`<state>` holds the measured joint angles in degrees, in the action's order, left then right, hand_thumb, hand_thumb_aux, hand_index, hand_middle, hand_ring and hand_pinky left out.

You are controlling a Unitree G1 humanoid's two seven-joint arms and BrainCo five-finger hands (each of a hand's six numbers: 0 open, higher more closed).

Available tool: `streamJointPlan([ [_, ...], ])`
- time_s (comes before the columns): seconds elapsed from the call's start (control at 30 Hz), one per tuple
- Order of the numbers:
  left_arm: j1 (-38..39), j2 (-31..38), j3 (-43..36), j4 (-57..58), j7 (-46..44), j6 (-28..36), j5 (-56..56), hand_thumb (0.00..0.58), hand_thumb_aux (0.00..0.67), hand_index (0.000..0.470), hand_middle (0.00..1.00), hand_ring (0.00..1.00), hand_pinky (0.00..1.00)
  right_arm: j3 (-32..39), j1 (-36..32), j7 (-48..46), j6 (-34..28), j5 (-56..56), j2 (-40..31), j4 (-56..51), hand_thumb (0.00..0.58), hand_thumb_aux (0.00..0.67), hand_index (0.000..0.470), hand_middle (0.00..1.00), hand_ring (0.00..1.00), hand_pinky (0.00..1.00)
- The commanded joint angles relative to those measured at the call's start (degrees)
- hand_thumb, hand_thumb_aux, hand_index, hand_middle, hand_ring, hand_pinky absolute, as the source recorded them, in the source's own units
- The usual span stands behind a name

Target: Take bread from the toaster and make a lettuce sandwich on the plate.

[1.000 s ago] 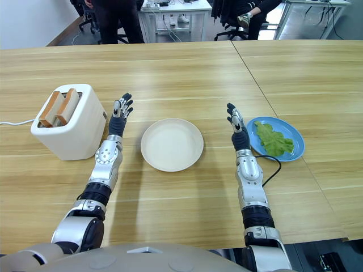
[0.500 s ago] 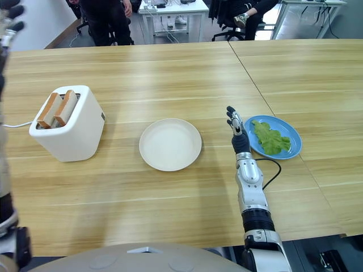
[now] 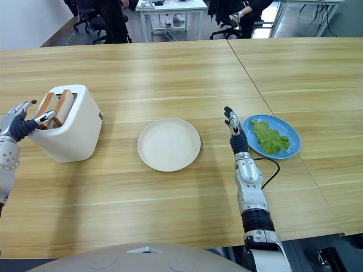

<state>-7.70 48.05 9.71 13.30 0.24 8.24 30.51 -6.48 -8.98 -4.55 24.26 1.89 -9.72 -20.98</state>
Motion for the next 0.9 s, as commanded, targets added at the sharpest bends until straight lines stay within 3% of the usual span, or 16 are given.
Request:
streamJointPlan([
  [0.03,-0.79,0.82,-2.17,3.63,1.06,1.30,2.45,0.000,0.000,0.000,0.00,0.00,0.00,-0.01,0.81,-0.24,-0.86,-0.29,-0.41,1.36,0.000,0.000,0.000,0.00,0.00,0.00],
  [0.9,1.89,3.14,-0.68,1.09,3.92,8.23,4.77,0.000,0.000,0.000,0.00,0.00,0.00,0.38,2.24,-0.88,-2.46,-0.26,-0.52,3.54,0.000,0.000,0.000,0.00,0.00,0.00],
])
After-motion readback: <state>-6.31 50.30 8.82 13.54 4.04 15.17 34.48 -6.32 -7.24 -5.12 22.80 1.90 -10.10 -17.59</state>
